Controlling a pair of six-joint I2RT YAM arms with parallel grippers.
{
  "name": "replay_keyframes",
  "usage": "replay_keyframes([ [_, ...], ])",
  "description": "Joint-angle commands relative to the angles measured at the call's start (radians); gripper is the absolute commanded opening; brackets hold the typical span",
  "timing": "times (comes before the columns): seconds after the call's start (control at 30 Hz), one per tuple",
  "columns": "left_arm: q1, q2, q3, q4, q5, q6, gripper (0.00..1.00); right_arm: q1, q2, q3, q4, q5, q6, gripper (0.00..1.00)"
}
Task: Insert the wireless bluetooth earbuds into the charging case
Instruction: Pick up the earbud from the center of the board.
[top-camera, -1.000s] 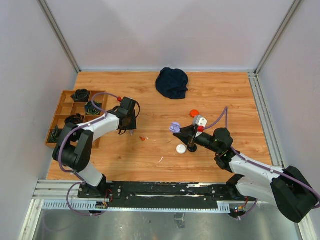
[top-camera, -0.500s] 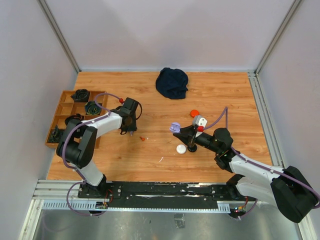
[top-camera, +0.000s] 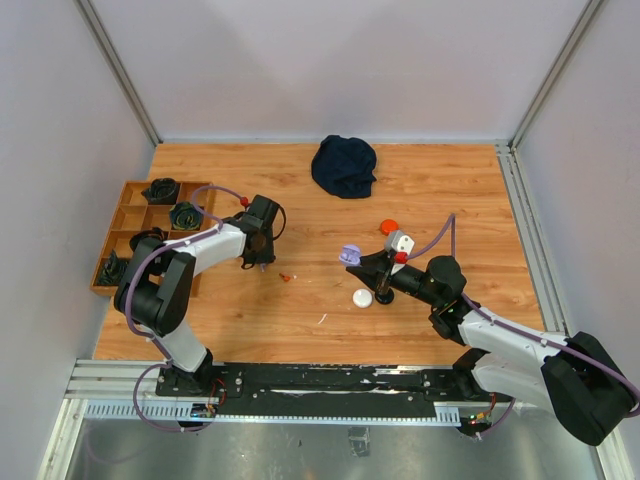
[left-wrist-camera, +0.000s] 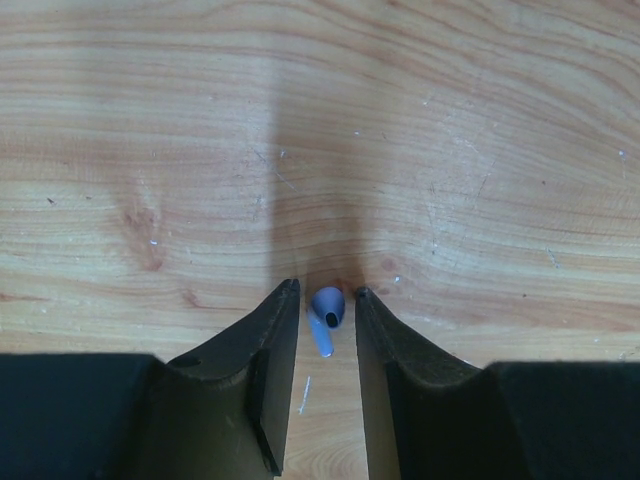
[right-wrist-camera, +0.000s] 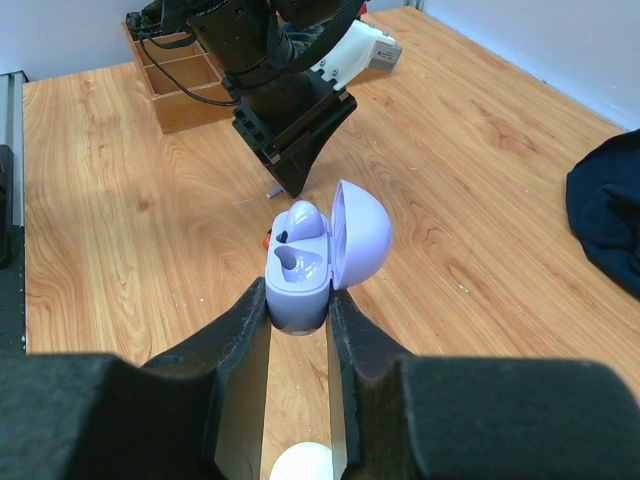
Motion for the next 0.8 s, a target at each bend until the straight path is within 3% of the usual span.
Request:
replay_keyframes([
  [0.0, -0.009, 0.013, 0.015, -0.049, -0.004, -0.005, 0.35, 0.013, -0.014, 0.013, 0.010, 0.007, -0.018, 0.06],
  [0.27, -0.009, 0.040, 0.024, -0.048, 0.017, 0.007, 0.33, 0.013, -0.017, 0.011, 0.009, 0.009, -0.018, 0.06],
  [0.53, -0.013, 0.012, 0.009, -0.047, 0.028, 0.009, 0.20, 0.012, -0.026, 0.011, 0.005, 0.008, -0.019, 0.06],
  [0.77, -0.037, -0.050, -0.009, -0.045, 0.019, 0.000, 0.17, 0.013, -0.036, 0.010, 0.001, 0.010, -0.021, 0.06],
])
